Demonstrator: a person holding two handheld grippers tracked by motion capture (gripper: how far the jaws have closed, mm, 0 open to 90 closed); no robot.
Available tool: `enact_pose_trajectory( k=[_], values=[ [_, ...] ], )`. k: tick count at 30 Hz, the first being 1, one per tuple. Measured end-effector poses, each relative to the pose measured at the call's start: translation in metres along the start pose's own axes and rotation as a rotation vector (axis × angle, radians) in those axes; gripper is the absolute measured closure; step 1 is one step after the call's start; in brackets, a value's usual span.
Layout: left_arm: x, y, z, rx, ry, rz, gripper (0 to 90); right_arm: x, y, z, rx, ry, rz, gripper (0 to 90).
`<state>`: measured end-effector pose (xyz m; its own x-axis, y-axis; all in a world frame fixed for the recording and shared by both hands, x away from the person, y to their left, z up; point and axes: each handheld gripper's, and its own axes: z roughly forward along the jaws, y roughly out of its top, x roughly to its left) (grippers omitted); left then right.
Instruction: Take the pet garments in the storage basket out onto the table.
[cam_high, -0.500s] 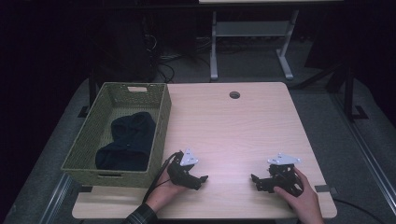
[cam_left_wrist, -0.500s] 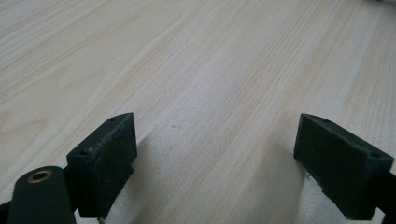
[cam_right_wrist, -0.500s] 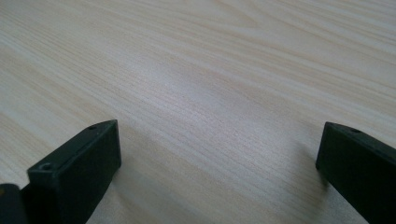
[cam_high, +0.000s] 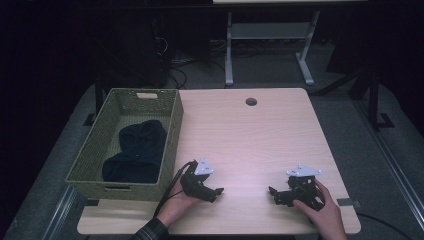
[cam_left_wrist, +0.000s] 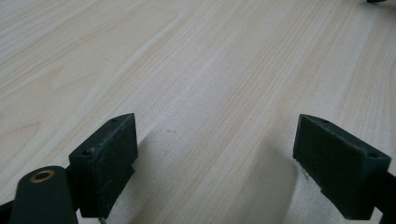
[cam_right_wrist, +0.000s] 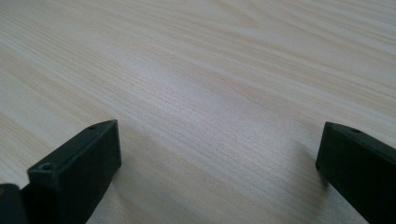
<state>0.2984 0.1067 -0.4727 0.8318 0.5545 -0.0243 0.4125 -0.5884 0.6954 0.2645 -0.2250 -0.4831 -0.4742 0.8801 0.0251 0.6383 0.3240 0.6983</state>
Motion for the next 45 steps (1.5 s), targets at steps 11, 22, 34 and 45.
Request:
enact_pose_trajectory(
  k=[11,22,34,45],
  values=[
    [0.001,0.009,-0.006,-0.005,-0.02,-0.01,13.5,0.0,0.0,0.0,0.001,0.0,0.0,0.0],
    [0.002,0.021,-0.014,-0.016,-0.025,-0.001,13.5,0.0,0.0,0.0,0.0,0.0,0.0,0.0],
    [0.006,0.028,-0.022,-0.029,-0.023,-0.004,13.7,0.0,0.0,0.0,0.001,0.0,0.0,0.0],
    [0.009,0.033,-0.029,-0.039,-0.028,-0.011,13.7,0.0,0.0,0.0,0.001,0.0,0.0,0.0]
  ],
)
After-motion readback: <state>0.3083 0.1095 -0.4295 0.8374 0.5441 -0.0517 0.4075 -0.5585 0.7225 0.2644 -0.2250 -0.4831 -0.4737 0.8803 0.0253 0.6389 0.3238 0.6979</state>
